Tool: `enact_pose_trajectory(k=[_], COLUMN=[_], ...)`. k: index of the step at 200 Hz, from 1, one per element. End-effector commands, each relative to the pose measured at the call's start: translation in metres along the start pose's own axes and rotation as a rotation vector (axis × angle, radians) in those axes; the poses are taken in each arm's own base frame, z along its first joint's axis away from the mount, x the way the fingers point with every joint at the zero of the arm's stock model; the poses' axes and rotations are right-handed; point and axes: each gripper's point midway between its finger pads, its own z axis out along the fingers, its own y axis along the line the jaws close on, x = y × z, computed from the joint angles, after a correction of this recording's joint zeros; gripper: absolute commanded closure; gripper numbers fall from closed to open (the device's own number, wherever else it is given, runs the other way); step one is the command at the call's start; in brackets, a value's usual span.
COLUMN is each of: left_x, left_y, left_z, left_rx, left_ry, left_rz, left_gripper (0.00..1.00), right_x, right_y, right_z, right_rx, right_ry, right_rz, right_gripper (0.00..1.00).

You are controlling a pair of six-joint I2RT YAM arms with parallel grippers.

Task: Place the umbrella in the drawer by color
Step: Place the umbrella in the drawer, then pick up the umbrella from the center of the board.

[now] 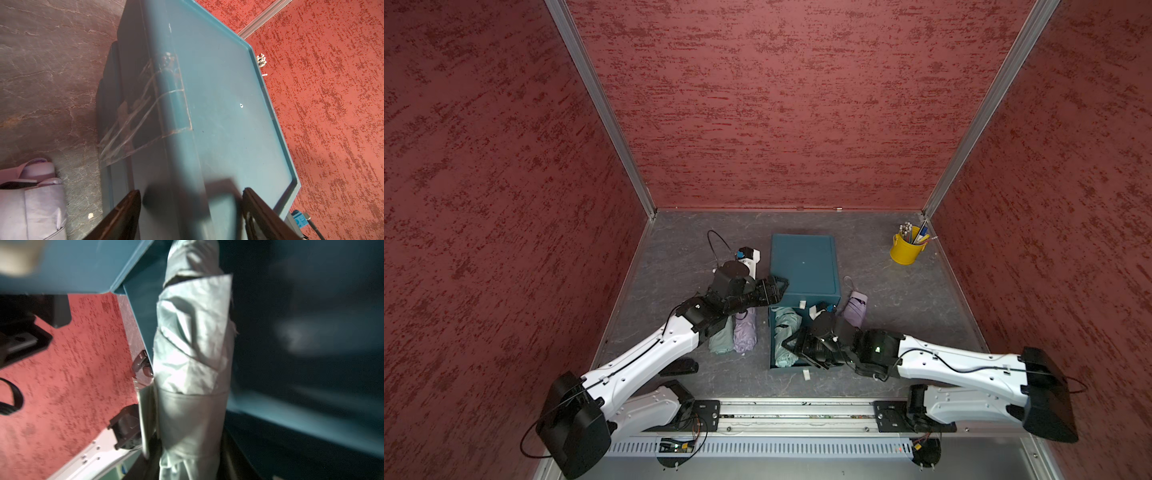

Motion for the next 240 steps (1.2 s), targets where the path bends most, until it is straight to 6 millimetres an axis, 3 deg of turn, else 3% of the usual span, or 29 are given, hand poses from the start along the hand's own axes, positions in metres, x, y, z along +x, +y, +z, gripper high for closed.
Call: enact_pose_trajectory(k=[1,5,11,19,46,74,92,116,139,170,184,240], left_x=[-0.003,-0.005,-0.008,-0.012,-0.025,-0.035,-0.034,-0.013,0.016,0.042,0.048,0.059], left_y=[0.005,0.006,0.005,0.003,0.0,0.014,0.043,0.099,0.14,0.177,0.189,0.223], left_z=[-0.014,-0.017,-0.022,-0.029,-0.051,-0.074,-0.091,-0.107,-0.103,-0.09,-0.084,-0.067], left_rx=[-0.067,-0.078,-0.088,-0.088,-0.091,-0.169,-0.295,-0.461,-0.498,-0.515,-0.521,-0.585], left_ry=[-0.005,-0.012,-0.022,-0.035,-0.087,-0.121,-0.146,-0.123,-0.046,0.024,0.036,0.032], left_rz=[-0.01,-0.017,-0.022,-0.029,-0.061,-0.092,-0.126,-0.248,-0.379,-0.511,-0.558,-0.609], left_gripper=[0.2,0.2,0.19,0.19,0.17,0.17,0.15,0.17,0.28,0.4,0.45,0.49], right_x=[-0.01,-0.011,-0.011,-0.012,-0.013,-0.013,-0.006,0.015,0.033,0.041,0.046,0.052], right_y=[0.02,0.021,0.02,0.021,0.018,0.018,0.025,0.057,0.076,0.078,0.078,0.075], right_z=[-0.014,-0.016,-0.019,-0.023,-0.03,-0.04,-0.047,-0.062,-0.071,-0.066,-0.062,-0.056], right_rx=[-0.049,-0.05,-0.041,-0.026,0.002,0.025,0.023,-0.047,-0.079,-0.065,-0.067,-0.089], right_ry=[-0.046,-0.05,-0.053,-0.059,-0.065,-0.071,-0.058,-0.041,-0.036,-0.031,-0.022,-0.022], right_rz=[-0.038,-0.046,-0.057,-0.074,-0.109,-0.17,-0.254,-0.464,-0.595,-0.636,-0.64,-0.63], right_gripper=[0.52,0.5,0.36,0.3,0.29,0.33,0.39,0.45,0.47,0.49,0.49,0.49])
